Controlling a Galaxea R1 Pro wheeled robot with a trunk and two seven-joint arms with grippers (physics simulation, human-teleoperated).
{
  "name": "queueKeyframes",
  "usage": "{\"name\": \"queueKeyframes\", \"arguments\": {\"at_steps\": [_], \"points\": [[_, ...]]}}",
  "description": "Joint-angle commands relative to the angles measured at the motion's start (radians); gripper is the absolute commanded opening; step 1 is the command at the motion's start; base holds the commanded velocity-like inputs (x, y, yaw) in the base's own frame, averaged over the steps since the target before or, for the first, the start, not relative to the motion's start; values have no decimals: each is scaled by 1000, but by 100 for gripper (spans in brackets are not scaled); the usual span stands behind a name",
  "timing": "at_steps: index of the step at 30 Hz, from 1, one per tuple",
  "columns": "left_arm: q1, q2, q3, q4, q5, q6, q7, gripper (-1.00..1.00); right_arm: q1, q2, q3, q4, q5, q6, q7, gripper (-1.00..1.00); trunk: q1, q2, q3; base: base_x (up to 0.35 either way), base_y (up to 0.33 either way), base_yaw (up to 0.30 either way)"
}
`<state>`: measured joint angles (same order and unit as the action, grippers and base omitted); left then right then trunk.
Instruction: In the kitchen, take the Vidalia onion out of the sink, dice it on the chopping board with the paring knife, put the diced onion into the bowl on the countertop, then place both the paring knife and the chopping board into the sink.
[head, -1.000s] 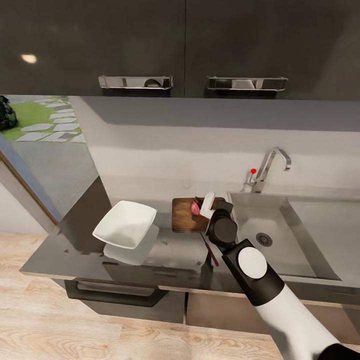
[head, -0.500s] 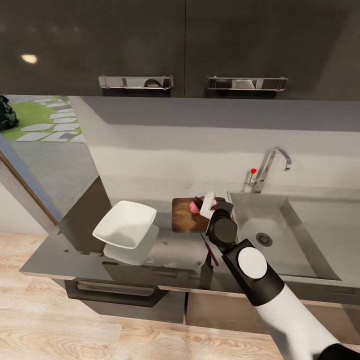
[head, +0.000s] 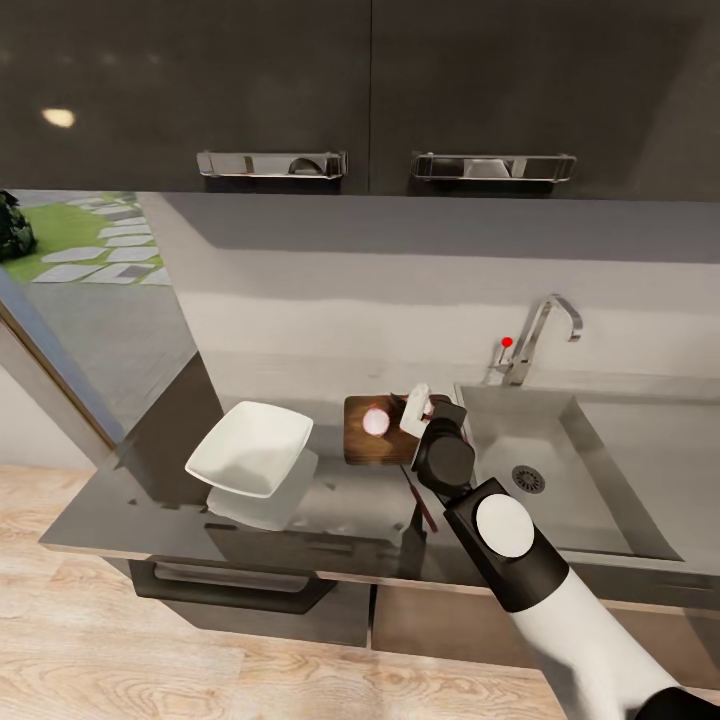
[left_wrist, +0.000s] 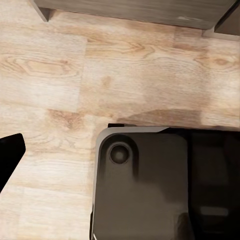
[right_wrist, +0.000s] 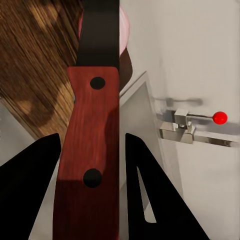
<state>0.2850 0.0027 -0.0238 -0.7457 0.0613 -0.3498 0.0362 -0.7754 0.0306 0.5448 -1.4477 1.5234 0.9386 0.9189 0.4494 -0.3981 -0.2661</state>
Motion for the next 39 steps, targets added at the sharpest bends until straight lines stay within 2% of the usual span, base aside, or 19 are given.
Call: {"name": "queueKeyframes", "arguments": {"at_steps": [1, 15, 23, 35, 39], "points": [[0, 0, -3, -1, 6, -1, 4, 100, -1, 0, 2, 0, 10, 3, 10, -100, 1, -2, -2, 0, 0, 0], [0, 0, -3, -1, 6, -1, 4, 100, -2, 2, 3, 0, 10, 3, 11, -100, 1, -2, -3, 0, 8, 0], [0, 0, -3, -1, 6, -1, 4, 100, -2, 2, 3, 0, 9, 3, 11, -100, 1, -2, -13, 0, 139, 0], [0, 0, -3, -1, 6, -1, 4, 100, -1, 2, 3, 0, 9, 3, 11, -100, 1, -2, -32, 0, 11, 0], [0, 0, -3, -1, 6, -1, 4, 100, -1, 2, 3, -1, 10, 3, 8, -100, 1, -2, -32, 0, 0, 0]]}}
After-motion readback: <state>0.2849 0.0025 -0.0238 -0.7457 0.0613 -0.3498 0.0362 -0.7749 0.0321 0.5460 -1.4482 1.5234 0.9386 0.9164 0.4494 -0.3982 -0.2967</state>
